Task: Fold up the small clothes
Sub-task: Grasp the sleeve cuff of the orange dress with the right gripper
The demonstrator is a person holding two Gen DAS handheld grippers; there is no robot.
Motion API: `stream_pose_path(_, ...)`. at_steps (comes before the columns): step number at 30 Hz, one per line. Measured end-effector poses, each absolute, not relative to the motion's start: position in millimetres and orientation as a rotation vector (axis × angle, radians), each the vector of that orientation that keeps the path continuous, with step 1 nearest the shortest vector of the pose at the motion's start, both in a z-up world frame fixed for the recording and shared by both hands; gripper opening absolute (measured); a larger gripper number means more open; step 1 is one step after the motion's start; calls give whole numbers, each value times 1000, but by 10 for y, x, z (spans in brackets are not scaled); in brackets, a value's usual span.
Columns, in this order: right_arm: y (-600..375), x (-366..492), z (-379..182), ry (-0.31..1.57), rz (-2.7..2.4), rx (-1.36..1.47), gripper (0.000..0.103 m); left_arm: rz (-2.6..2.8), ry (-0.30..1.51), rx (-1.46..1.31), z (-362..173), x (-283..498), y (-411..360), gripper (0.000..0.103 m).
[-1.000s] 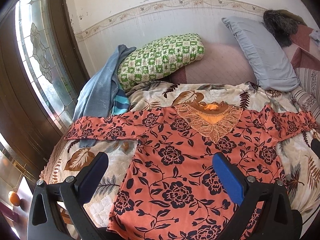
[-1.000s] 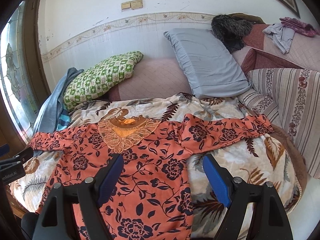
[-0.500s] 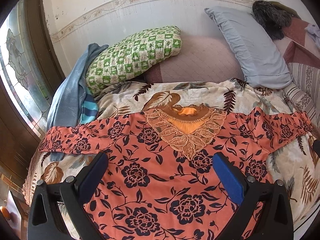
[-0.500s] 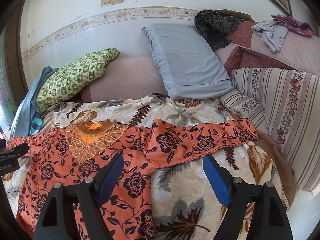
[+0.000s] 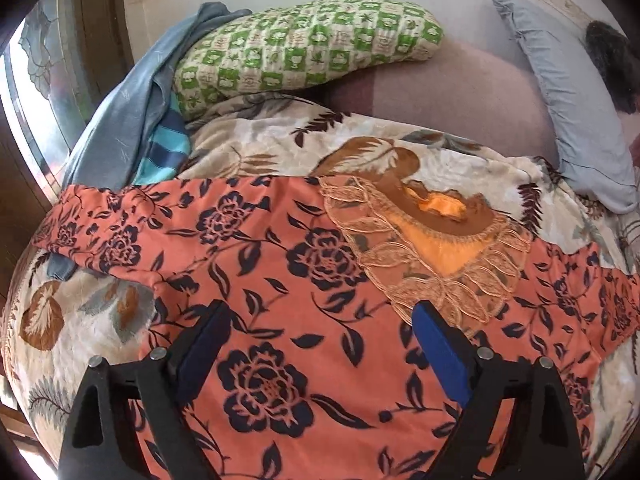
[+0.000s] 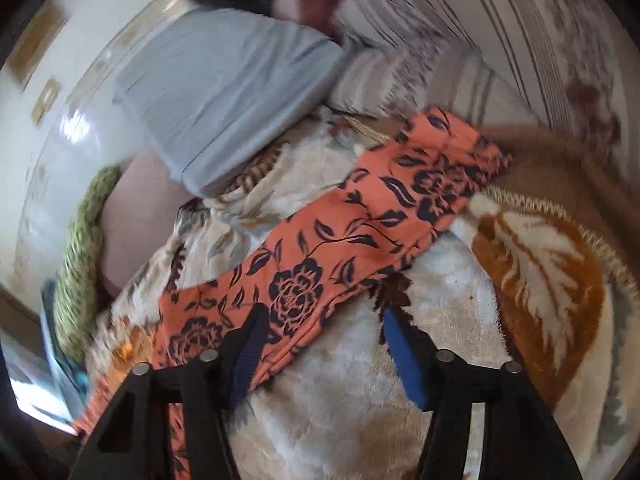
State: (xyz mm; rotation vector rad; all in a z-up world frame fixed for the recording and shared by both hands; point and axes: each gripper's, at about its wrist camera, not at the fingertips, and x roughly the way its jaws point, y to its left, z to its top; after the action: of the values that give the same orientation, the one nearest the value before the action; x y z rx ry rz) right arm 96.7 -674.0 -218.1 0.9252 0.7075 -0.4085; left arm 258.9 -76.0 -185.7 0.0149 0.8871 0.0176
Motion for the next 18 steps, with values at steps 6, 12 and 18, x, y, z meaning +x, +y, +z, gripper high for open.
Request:
stream_pose_path(6, -7292, 1135, -2578, 633, -536, 1094, 53, 86, 907, -20, -1980, 2794, -420, 92)
stream_pose_path(12, -7499, 1187, -2641, 562, -623, 1130, 12, 132, 858, -4, -1935, 2810, -280, 92)
stream_pose_path(18, -7005, 1292, -1881, 472, -558, 931, 6, 164, 792, -17, -1805, 2767, -115, 92)
